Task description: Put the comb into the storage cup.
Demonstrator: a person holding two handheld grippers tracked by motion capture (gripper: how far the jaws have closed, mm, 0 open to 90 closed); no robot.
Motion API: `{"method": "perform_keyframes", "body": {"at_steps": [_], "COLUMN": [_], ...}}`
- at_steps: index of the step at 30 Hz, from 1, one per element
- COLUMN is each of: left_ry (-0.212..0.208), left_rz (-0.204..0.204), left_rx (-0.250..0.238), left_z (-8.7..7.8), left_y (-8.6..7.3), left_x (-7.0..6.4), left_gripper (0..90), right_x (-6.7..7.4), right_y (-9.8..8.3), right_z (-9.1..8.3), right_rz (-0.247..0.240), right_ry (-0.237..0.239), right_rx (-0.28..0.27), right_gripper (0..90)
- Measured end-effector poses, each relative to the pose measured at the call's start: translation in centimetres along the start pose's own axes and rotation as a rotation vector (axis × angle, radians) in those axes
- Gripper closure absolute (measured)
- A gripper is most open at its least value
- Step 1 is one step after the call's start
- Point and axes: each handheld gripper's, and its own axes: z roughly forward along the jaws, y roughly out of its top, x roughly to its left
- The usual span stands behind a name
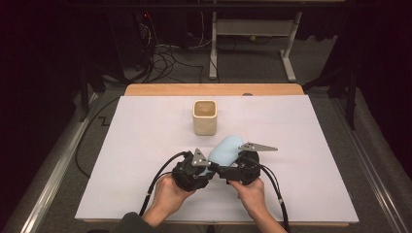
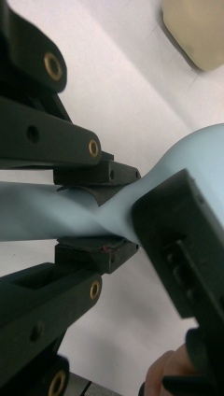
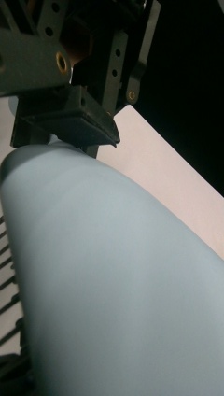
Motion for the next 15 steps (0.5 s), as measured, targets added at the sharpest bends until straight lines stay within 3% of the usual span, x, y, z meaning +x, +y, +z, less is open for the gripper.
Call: {"method": "perform_keyframes", "body": {"at_steps": [15], "left_ry": [0.008], "left_rz": [-0.006], "left_rx": [-0.013], "left_z": [-0.5], "left_y": [0.0], "left_x": [0.3], "left_gripper": [69.5], "right_x": [0.6], "right_y": [1.1], "right_z": [-0.2], "right_rz": [0.000], "right_ry": [0.043], "right_rx": [0.016], "right_gripper": [39.5]}}
